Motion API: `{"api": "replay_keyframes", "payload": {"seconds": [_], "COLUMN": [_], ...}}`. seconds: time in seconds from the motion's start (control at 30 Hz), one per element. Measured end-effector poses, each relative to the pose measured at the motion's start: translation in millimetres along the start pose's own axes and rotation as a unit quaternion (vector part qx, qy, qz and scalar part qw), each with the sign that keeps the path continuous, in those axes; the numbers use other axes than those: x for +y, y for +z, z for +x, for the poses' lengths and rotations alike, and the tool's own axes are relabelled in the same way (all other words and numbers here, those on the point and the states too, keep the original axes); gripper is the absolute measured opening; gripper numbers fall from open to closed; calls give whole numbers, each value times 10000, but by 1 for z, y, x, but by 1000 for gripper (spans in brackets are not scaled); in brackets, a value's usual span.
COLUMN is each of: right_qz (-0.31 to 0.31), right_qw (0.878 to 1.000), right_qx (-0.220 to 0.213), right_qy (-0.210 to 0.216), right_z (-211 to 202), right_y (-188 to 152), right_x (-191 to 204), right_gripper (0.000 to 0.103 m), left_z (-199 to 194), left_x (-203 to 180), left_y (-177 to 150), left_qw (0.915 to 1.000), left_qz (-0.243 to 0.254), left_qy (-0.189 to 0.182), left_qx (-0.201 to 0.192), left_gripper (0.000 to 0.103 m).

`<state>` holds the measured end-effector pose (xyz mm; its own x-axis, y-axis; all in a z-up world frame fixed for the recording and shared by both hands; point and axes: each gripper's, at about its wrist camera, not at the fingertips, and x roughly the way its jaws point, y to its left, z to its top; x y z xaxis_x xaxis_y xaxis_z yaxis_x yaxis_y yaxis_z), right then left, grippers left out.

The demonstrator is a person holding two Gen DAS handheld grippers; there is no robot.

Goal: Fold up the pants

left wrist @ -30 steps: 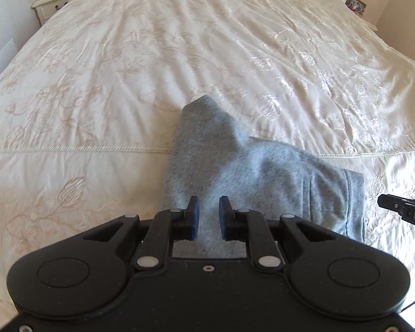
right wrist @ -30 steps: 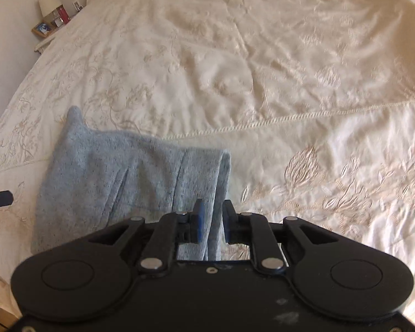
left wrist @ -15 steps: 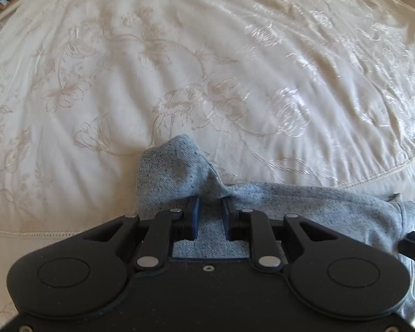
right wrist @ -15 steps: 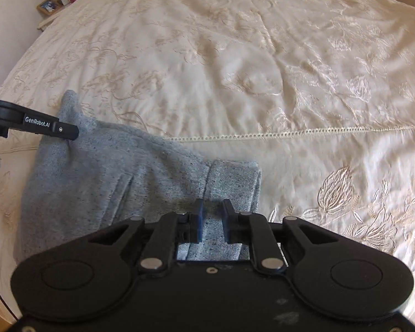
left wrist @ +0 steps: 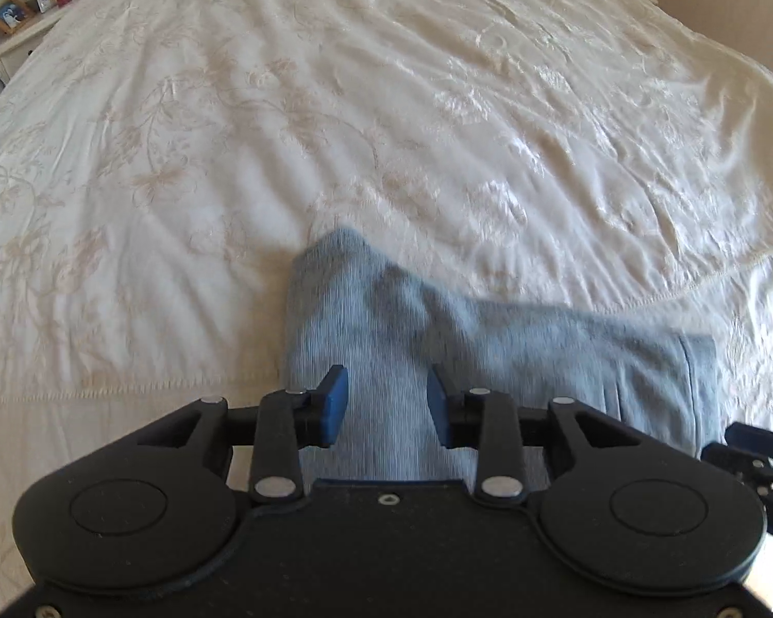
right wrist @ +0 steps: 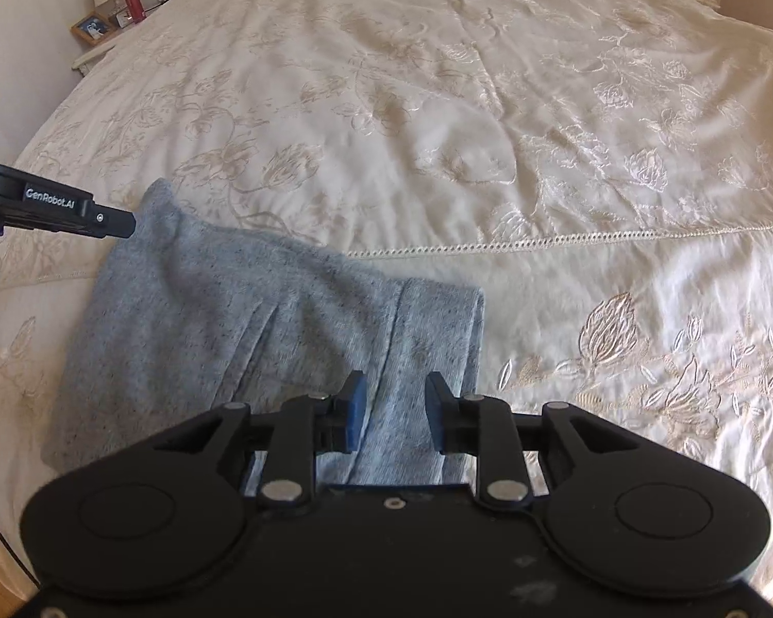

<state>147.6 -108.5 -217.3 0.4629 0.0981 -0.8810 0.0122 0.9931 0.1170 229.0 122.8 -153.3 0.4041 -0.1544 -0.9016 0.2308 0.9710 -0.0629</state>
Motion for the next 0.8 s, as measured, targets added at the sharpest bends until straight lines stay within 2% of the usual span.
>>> {"api": "replay_keyframes", "payload": {"seconds": [0.07,0.13,0.17,0.23,0.4,0.57,0.7,0.8], "right_qz": [-22,83,131,211,353,754,1282,1688], "right_qw": [9998,9999,9999,9997,9986,9962,9893,9805], "right_qx": [195,149,94,126,230,259,468,635], "right_qy": [-33,17,44,94,321,345,508,774], "right_z": [6,8,8,6,6,17,34,49], "right_y": [-15,-28,-32,-34,-23,-10,-6,-6], "right_x": [2,1,0,-4,-15,-33,-51,-65], "right_gripper": [34,37,38,44,46,48,52,56], "left_z": [1,9,11,6,-1,4,27,41], "left_x": [-3,-8,-10,-13,-7,11,23,28], "left_y": [-29,-58,-70,-83,-69,-49,-43,-45], "left_qw": [9995,9976,9971,9983,9991,9993,9990,9986], "left_qz": [61,138,177,202,124,164,108,76], "left_qy": [30,54,114,212,235,328,142,44], "left_qx": [293,673,733,504,318,97,411,523], "left_gripper": [43,44,44,46,49,49,53,61]}}
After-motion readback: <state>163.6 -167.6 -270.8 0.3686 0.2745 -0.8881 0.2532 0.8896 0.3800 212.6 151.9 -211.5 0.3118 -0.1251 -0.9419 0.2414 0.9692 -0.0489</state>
